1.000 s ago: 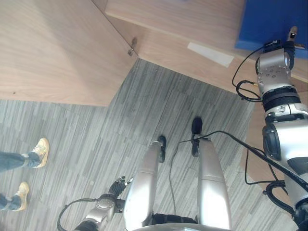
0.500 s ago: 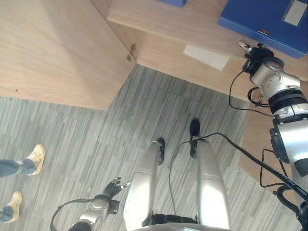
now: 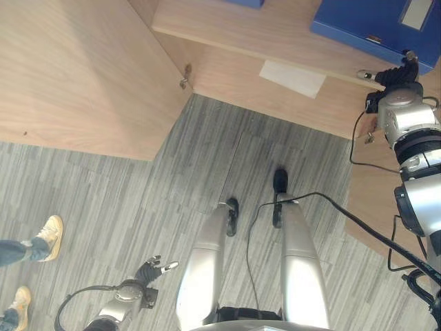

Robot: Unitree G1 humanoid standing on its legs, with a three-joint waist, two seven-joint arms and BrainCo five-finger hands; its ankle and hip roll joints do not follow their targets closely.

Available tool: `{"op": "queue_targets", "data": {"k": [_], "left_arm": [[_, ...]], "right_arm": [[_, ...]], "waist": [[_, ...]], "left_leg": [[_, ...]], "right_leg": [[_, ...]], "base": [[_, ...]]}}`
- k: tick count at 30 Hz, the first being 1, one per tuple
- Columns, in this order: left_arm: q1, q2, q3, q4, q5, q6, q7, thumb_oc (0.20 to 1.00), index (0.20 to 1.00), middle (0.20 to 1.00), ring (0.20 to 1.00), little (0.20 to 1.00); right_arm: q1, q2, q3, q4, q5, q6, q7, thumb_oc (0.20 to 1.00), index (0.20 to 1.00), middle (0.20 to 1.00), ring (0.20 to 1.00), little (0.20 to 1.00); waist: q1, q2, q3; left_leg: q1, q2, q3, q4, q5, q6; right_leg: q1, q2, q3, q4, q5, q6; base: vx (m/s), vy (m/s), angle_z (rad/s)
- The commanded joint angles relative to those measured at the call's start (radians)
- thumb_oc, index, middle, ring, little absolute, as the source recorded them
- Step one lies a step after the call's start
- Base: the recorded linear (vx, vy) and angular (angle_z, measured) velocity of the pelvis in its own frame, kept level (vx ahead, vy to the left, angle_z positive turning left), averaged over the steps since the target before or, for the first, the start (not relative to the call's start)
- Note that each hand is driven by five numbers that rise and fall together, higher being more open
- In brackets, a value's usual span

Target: Put the empty folder in the office cabinet

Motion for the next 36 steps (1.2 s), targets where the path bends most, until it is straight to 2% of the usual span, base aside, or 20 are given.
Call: {"op": "queue_targets", "data": {"k": [1,4,10,11,12,17,22,26,32,36], "left_arm": [[0.096,0.046,0.01,-0.036,-0.035,0.032,0.017,1.0,1.0,1.0,1.0,1.0],[0.097,0.056,0.021,-0.038,-0.022,0.043,0.01,1.0,1.0,1.0,1.0,1.0],[0.103,0.07,0.029,-0.038,-0.021,0.029,0.002,1.0,1.0,1.0,1.0,1.0],[0.102,0.073,0.026,-0.043,-0.026,0.032,0.002,1.0,1.0,1.0,1.0,1.0],[0.104,0.078,0.026,-0.05,-0.03,0.035,0.002,1.0,1.0,1.0,1.0,1.0],[0.111,0.095,0.036,-0.063,-0.028,0.035,-0.022,1.0,1.0,1.0,1.0,1.0],[0.127,0.095,0.043,-0.067,-0.016,0.022,-0.033,1.0,1.0,1.0,1.0,1.0],[0.136,0.095,0.038,-0.082,-0.009,0.02,-0.027,1.0,1.0,1.0,1.0,1.0],[0.138,0.098,0.039,-0.095,-0.01,0.03,-0.015,1.0,1.0,1.0,1.0,1.0],[0.135,0.097,0.041,-0.09,-0.024,0.034,0.002,1.0,1.0,1.0,1.0,1.0]], "right_arm": [[0.016,-0.106,0.044,-0.035,-0.075,-0.074,-0.015,1.0,1.0,1.0,1.0,1.0],[-0.006,-0.133,0.097,-0.028,-0.243,-0.083,0.002,1.0,1.0,1.0,1.0,1.0],[-0.027,-0.187,0.193,-0.018,-0.244,-0.08,0.073,1.0,1.0,1.0,1.0,1.0],[-0.029,-0.191,0.198,-0.016,-0.252,-0.079,0.091,0.533,0.533,0.533,0.533,0.533],[-0.032,-0.201,0.208,-0.013,-0.278,-0.081,0.09,0.2,0.2,0.2,0.2,0.2],[-0.048,-0.234,0.247,-0.007,-0.277,-0.093,0.076,0.2,0.2,0.2,0.2,0.2],[-0.042,-0.242,0.229,0.003,-0.269,-0.096,-0.014,0.2,0.2,0.2,0.2,0.2],[-0.026,-0.245,0.212,0.008,-0.293,-0.099,-0.041,0.2,0.2,0.2,0.2,0.2],[-0.015,-0.25,0.211,0.024,-0.329,-0.062,-0.006,0.2,0.2,0.2,0.2,0.2],[-0.033,-0.247,0.231,0.039,-0.329,-0.066,-0.003,0.2,0.2,0.2,0.2,0.2]], "waist": [[0.032,-0.007,-0.038],[0.038,-0.008,-0.038],[0.04,-0.007,-0.038],[0.04,-0.006,-0.038],[0.04,-0.004,-0.038],[0.044,0.004,-0.038],[0.047,0.01,-0.038],[0.048,0.014,-0.038],[0.047,0.014,-0.038],[0.05,0.017,-0.038]], "left_leg": [[0.004,-0.023,0.022,0.092,0.017,0.03],[-0.008,-0.024,0.023,0.097,0.02,0.03],[-0.042,-0.022,0.018,0.123,0.018,0.031],[-0.046,-0.022,0.017,0.124,0.018,0.03],[-0.052,-0.023,0.015,0.124,0.017,0.03],[-0.077,-0.023,0.012,0.125,0.025,0.028],[-0.104,-0.022,0.009,0.136,0.029,0.028],[-0.112,-0.027,0.007,0.131,0.034,0.029],[-0.124,-0.026,0.012,0.16,0.027,0.033],[-0.148,-0.02,0.019,0.179,0.013,0.041]], "right_leg": [[0.088,0.016,-0.05,0.072,-0.16,-0.043],[0.086,0.012,-0.059,0.067,-0.16,-0.045],[0.061,0.014,-0.065,0.105,-0.184,-0.058],[0.057,0.015,-0.065,0.112,-0.188,-0.06],[0.053,0.015,-0.065,0.118,-0.192,-0.062],[0.029,0.014,-0.072,0.145,-0.206,-0.072],[0.007,0.014,-0.08,0.171,-0.222,-0.082],[0.002,0.017,-0.079,0.171,-0.222,-0.083],[-0.011,0.013,-0.083,0.171,-0.216,-0.076],[-0.038,0.007,-0.09,0.188,-0.217,-0.076]], "base": [[0.0,0.005,-0.03],[0.01,-0.022,-0.07],[0.07,-0.047,0.03],[0.07,-0.02,0.06],[0.08,-0.024,0.13],[0.06,-0.018,0.06],[0.04,-0.003,0.03],[0.0,0.0,0.0],[0.0,0.0,0.0],[0.01,-0.006,0.0]]}}
